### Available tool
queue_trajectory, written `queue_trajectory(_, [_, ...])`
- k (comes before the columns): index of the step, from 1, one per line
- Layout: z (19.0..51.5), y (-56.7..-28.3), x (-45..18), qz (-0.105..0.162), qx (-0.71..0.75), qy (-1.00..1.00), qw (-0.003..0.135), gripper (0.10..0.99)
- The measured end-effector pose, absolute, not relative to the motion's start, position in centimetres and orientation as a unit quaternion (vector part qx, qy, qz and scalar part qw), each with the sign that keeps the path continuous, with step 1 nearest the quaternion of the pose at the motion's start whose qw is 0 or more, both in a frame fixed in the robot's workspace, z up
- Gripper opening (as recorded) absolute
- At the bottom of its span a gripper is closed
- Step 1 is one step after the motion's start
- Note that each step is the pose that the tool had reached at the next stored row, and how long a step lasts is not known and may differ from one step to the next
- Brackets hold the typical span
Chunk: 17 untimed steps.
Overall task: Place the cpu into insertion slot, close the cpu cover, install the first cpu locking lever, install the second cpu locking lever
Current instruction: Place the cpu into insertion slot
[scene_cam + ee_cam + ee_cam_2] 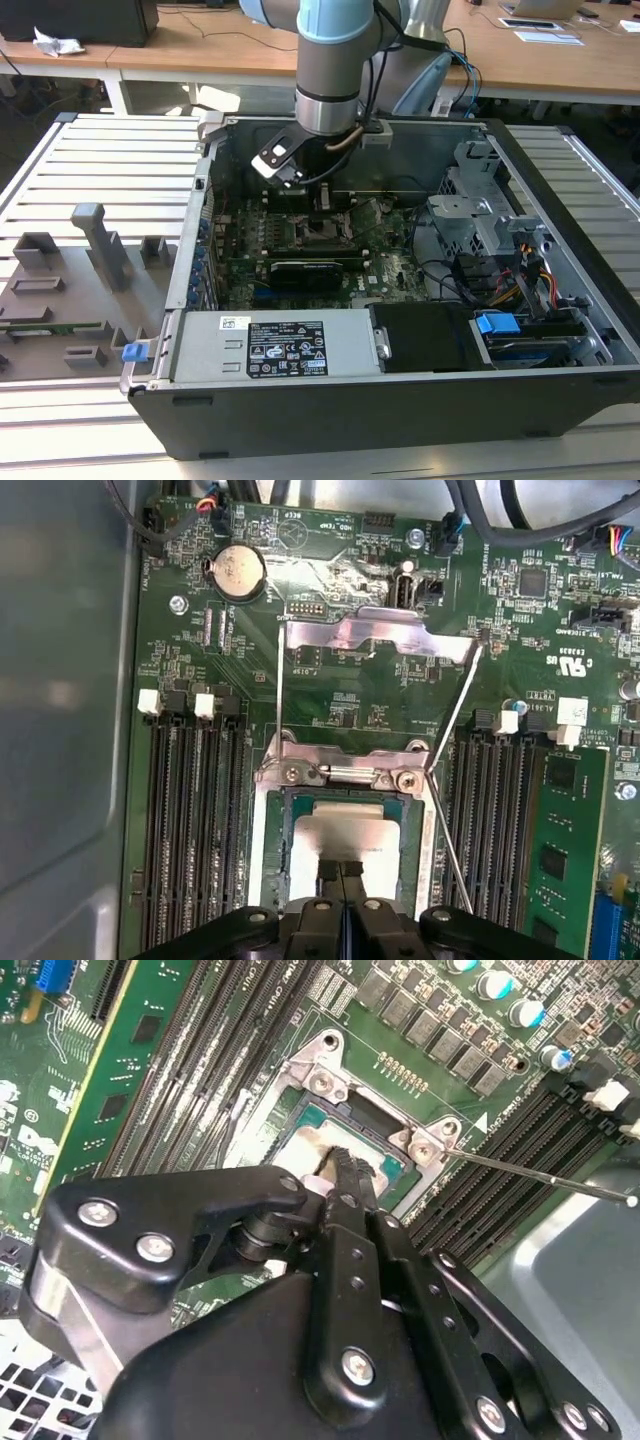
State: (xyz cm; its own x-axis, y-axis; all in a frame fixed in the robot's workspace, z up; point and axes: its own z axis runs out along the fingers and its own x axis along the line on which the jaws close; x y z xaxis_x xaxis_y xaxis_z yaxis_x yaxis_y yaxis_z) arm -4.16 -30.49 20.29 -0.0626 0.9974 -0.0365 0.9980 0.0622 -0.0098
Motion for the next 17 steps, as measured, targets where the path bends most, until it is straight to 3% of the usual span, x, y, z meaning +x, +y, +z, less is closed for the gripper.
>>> queue_trajectory(5, [20.4, -30.5, -1.8, -0.017, 0.684, 0.729, 0.008, 0.106])
queue_trajectory(17, [24.8, -30.5, -1.8, -0.017, 0.685, 0.729, 0.008, 0.106])
